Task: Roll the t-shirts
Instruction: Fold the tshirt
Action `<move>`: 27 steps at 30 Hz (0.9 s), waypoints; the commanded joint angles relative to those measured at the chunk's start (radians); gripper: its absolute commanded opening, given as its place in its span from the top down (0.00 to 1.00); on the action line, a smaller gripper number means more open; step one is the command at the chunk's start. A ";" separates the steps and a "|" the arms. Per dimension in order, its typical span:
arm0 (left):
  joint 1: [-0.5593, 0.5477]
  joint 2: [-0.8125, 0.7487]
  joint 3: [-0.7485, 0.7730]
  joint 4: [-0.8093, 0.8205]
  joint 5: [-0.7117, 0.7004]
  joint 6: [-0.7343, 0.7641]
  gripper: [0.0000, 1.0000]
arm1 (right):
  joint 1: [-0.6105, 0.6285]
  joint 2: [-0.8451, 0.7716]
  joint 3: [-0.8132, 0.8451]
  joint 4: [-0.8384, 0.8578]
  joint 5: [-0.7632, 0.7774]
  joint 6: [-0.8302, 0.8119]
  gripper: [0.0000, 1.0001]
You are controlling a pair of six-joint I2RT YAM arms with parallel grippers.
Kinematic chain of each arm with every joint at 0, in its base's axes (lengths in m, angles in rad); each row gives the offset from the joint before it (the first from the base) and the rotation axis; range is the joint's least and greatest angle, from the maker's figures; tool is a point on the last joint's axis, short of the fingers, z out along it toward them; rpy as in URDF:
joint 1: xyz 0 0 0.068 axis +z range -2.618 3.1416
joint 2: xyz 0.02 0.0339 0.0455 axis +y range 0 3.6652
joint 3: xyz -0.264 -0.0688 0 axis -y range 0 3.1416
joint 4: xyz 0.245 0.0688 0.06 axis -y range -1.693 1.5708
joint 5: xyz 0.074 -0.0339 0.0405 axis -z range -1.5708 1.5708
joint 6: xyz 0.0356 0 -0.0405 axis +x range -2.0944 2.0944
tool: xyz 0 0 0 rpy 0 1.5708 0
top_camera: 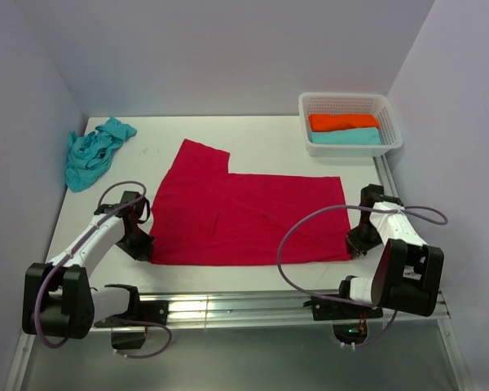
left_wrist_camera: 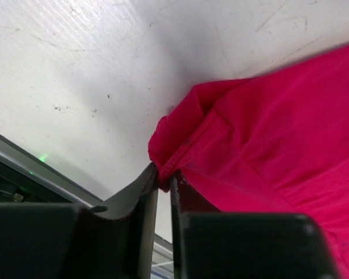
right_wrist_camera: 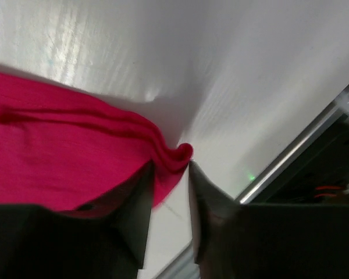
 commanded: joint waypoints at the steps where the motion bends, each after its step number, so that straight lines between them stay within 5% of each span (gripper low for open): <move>1: 0.007 -0.011 0.044 -0.027 0.006 0.011 0.79 | -0.010 -0.019 0.022 -0.057 0.037 -0.016 0.59; 3: 0.007 -0.043 0.058 -0.058 0.008 0.000 0.53 | -0.010 -0.048 0.046 -0.115 0.065 0.006 0.46; 8: 0.007 -0.103 0.086 -0.147 0.025 -0.029 0.25 | -0.010 -0.112 0.079 -0.216 0.085 0.016 0.40; 19: 0.007 -0.087 0.354 -0.239 -0.037 0.038 0.19 | 0.010 -0.155 0.247 -0.229 0.044 -0.082 0.42; 27: 0.007 0.155 0.622 -0.049 -0.055 0.216 0.18 | 0.064 -0.187 0.299 -0.015 -0.097 -0.134 0.44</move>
